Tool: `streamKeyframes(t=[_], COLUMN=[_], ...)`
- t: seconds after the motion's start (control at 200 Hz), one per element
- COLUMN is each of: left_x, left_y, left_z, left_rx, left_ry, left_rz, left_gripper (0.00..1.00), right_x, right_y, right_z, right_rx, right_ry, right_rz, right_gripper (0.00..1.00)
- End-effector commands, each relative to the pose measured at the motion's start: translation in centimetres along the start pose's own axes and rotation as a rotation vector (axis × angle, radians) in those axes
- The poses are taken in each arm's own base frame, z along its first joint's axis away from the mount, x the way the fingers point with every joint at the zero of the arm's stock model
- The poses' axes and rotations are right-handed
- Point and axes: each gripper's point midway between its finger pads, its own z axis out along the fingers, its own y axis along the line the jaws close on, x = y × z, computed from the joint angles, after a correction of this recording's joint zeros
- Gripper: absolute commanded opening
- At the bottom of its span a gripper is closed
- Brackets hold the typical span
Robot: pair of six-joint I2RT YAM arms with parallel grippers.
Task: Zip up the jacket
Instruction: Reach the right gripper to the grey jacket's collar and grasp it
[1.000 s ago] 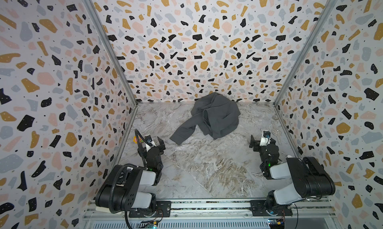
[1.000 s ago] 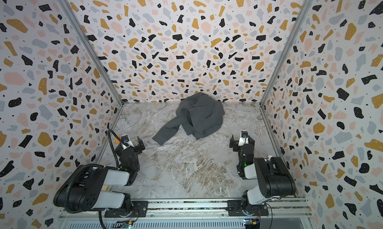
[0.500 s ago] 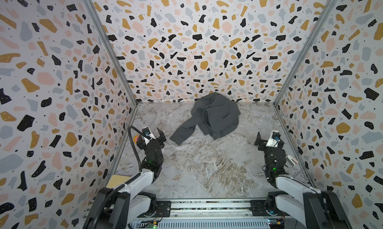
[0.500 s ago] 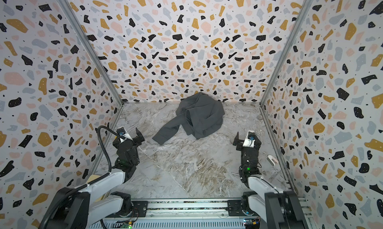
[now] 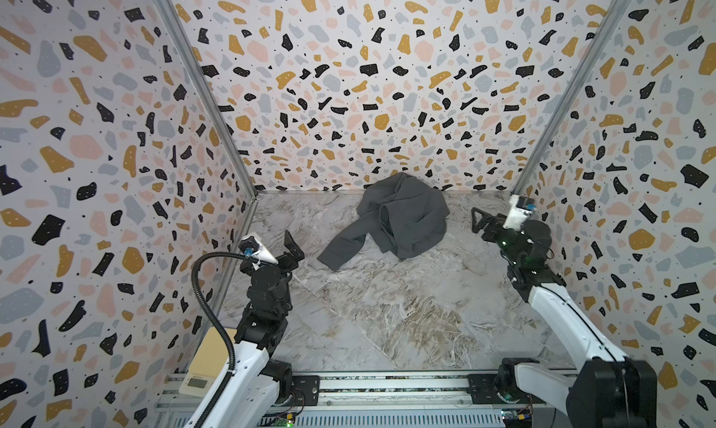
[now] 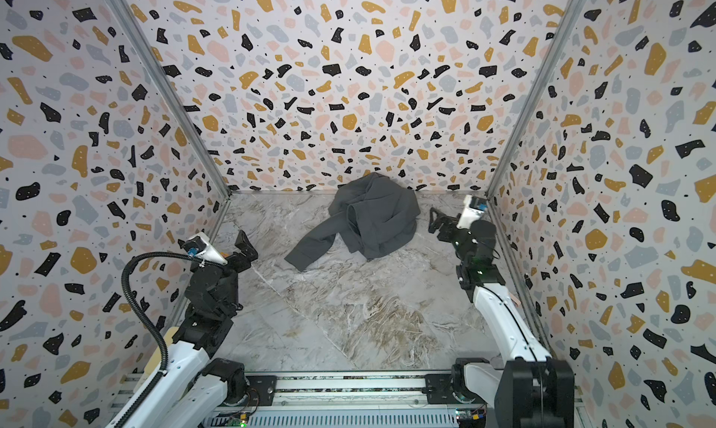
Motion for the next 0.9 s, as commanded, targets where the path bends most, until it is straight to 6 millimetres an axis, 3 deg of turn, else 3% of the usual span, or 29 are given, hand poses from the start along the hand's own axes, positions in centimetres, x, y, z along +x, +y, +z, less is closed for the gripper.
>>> streamKeyframes(t=[0.0, 0.26, 0.34, 0.506, 0.666, 0.896], left_x=[2.5, 4.9, 5.3, 6.9, 7.8, 8.1], left_y=[0.0, 0.4, 0.7, 1.8, 2.0, 1.6], left_z=[-0.6, -2.0, -2.3, -2.6, -2.7, -2.7], left_rx=[0.022, 0.046, 0.043, 0.012, 0.006, 0.026], left_ry=[0.123, 0.21, 0.226, 0.247, 0.272, 0.282], left_rz=[0.004, -0.034, -0.034, -0.029, -0.037, -0.045], left_gripper=[1.0, 1.0, 1.0, 1.0, 1.0, 1.0], right_x=[5.2, 13.8, 16.4, 19.7, 21.3, 20.5], right_y=[4.4, 9.9, 10.9, 12.5, 11.7, 9.9], right_z=[3.7, 11.6, 13.1, 15.7, 17.4, 17.7], right_rx=[-0.097, -0.038, 0.022, 0.15, 0.324, 0.498], right_ry=[0.265, 0.479, 0.538, 0.537, 0.533, 0.481], right_rz=[-0.085, -0.338, -0.425, -0.517, -0.541, -0.577], right_gripper=[0.99, 0.99, 0.99, 0.99, 0.99, 1.0])
